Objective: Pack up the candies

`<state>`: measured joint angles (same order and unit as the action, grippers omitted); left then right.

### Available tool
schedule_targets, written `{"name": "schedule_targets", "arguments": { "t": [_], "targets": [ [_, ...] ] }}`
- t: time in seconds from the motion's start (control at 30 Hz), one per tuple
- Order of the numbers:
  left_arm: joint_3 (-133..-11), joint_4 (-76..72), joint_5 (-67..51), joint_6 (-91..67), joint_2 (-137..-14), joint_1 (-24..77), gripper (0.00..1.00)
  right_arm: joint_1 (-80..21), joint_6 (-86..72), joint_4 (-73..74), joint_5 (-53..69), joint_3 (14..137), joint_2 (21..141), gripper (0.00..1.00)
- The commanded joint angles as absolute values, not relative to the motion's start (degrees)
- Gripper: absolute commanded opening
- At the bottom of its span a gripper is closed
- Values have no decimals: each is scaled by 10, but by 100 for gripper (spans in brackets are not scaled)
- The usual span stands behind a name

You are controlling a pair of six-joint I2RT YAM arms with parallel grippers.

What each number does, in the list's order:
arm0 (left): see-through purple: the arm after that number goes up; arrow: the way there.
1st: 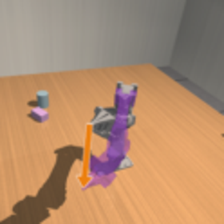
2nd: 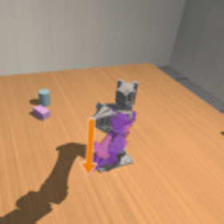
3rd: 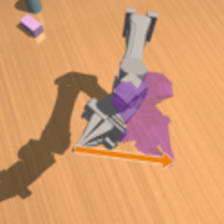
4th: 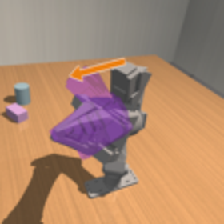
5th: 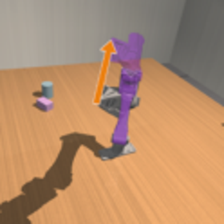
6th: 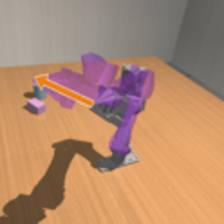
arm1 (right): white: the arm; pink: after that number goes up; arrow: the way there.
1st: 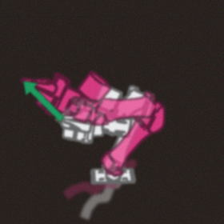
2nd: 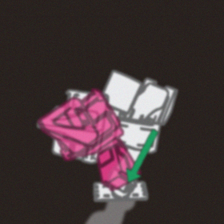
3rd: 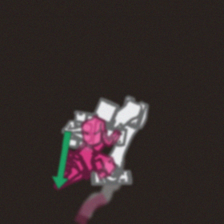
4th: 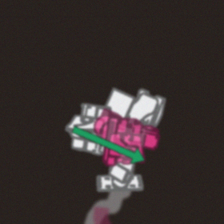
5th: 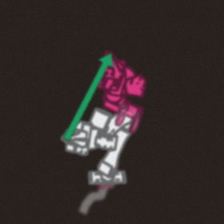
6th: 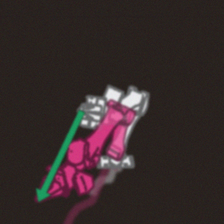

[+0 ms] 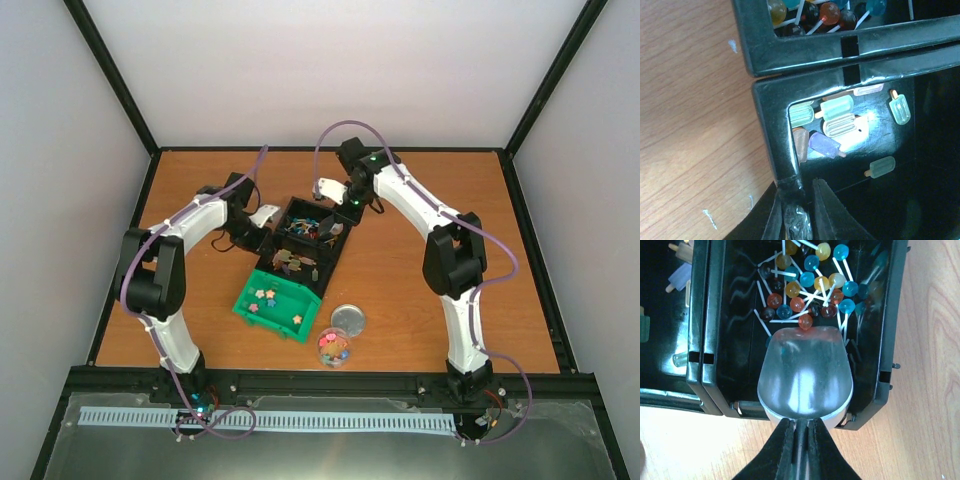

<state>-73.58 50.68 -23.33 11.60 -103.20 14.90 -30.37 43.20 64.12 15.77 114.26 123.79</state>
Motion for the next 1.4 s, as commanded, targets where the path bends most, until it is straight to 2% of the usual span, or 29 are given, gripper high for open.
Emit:
{"name": "schedule_targets", "arguments": {
  "t": [0.0, 0.17, 0.63, 1.07, 1.37],
  "targets": [
    [-750, 480, -254, 148, -1056, 165, 1, -332, 384, 544, 252, 1089, 1300, 3],
    [-746, 485, -245, 154, -1053, 167, 1, -332, 376, 516, 272, 1059, 1278, 3],
    [-745, 482, -216, 145, -1046, 167, 1, -280, 462, 605, 182, 1059, 1206, 3],
    [-746, 485, -218, 144, -1043, 167, 1, -259, 416, 545, 319, 1019, 1193, 3],
    [-750, 488, -218, 143, -1047, 167, 1, -221, 460, 609, 340, 1028, 1173, 3]
  ]
}}
